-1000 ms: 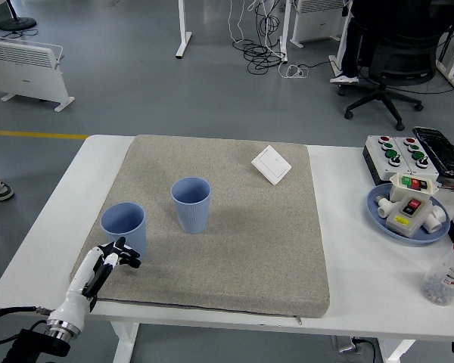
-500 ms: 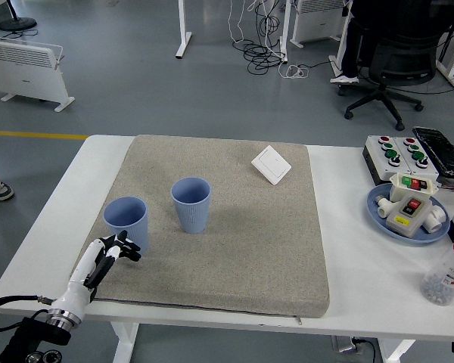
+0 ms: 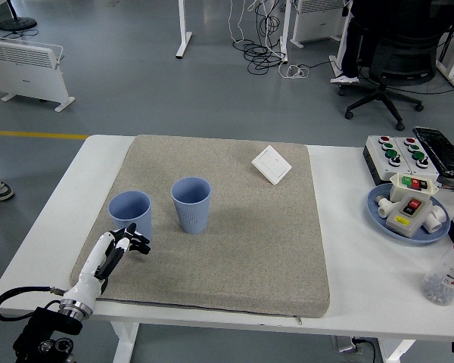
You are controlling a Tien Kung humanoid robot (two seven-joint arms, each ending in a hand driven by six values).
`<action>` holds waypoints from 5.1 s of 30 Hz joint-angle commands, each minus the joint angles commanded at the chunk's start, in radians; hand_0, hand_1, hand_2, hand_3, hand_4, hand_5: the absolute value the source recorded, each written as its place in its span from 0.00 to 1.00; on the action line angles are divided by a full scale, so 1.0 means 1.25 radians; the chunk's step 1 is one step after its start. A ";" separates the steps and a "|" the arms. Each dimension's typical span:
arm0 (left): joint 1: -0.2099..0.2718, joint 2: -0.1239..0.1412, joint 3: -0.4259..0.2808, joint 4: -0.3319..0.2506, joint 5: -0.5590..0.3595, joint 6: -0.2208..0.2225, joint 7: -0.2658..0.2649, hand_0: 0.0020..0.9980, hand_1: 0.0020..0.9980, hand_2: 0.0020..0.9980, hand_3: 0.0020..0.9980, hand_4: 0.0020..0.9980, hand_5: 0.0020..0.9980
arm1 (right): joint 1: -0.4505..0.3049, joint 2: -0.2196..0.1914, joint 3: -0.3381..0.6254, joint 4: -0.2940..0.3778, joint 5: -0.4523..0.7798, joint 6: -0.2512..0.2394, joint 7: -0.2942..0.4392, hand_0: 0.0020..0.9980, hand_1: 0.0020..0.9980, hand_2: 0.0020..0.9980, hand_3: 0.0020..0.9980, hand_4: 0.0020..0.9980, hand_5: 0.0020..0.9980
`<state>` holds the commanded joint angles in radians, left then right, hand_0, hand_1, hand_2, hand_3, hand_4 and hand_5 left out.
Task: Push cup pick cup insert cup
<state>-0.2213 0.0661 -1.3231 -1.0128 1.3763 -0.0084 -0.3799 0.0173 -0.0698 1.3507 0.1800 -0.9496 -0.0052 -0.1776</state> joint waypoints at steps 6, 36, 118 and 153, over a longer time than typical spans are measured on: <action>-0.031 -0.010 0.010 0.046 0.010 0.001 -0.003 0.59 0.46 0.44 0.42 0.57 1.00 | -0.004 0.001 -0.005 0.000 -0.001 -0.001 -0.002 0.69 0.60 0.64 0.55 0.12 0.50; -0.174 -0.005 0.034 0.215 0.028 0.017 -0.046 0.60 0.45 0.44 0.42 0.57 1.00 | -0.009 0.003 -0.047 0.000 0.002 0.001 -0.003 0.69 0.60 0.64 0.55 0.11 0.50; -0.568 0.041 0.289 0.178 0.684 -0.323 0.308 0.92 0.93 1.00 0.97 0.97 0.51 | -0.021 -0.006 -0.092 0.000 0.017 0.005 -0.009 0.69 0.60 0.63 0.55 0.11 0.49; -0.576 0.050 0.269 0.211 0.691 -0.305 0.285 0.57 0.73 0.86 0.78 0.72 0.22 | -0.015 -0.007 -0.095 0.000 0.017 0.007 -0.008 0.69 0.60 0.63 0.55 0.11 0.48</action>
<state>-0.9415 0.1281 -0.9865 -0.7489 2.2405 -0.3897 -0.0241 -0.0019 -0.0785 1.2325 0.1800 -0.9282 0.0034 -0.1872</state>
